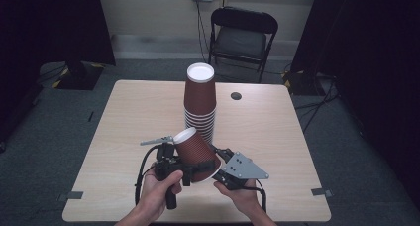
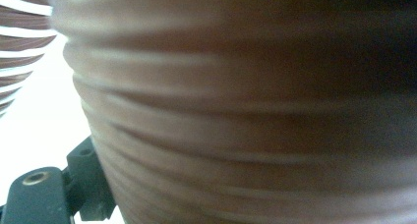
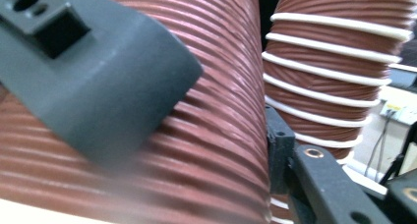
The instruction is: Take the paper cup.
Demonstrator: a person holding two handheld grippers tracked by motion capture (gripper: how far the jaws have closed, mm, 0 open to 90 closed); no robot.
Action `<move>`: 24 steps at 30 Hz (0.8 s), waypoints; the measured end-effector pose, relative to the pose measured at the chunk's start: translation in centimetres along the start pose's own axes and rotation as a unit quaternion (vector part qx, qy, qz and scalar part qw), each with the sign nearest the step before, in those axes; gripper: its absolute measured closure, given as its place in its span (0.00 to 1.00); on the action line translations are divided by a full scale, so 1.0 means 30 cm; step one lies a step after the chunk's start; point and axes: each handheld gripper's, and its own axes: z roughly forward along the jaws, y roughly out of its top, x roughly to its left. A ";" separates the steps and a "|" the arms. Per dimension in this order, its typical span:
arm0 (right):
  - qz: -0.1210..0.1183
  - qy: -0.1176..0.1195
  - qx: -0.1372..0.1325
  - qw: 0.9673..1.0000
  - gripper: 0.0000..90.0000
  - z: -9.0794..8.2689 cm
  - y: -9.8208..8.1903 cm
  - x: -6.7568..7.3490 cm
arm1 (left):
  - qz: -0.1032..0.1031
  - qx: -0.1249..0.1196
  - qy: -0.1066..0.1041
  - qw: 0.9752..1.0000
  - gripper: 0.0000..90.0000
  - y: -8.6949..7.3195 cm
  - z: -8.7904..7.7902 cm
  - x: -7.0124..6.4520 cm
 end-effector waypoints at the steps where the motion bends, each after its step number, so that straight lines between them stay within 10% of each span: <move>1: 0.000 -0.003 -0.005 1.000 0.78 -0.004 0.000 -0.002 | 0.002 -0.004 -0.003 1.000 0.12 -0.001 0.002 0.001; 19: 0.008 -0.018 -0.012 1.000 0.94 -0.024 0.014 -0.016 | 0.026 -0.007 -0.048 0.998 0.07 0.028 -0.015 0.038; 24: -0.004 -0.023 -0.013 1.000 0.94 -0.024 0.011 -0.011 | 0.049 -0.019 -0.028 0.998 0.05 0.034 -0.018 0.039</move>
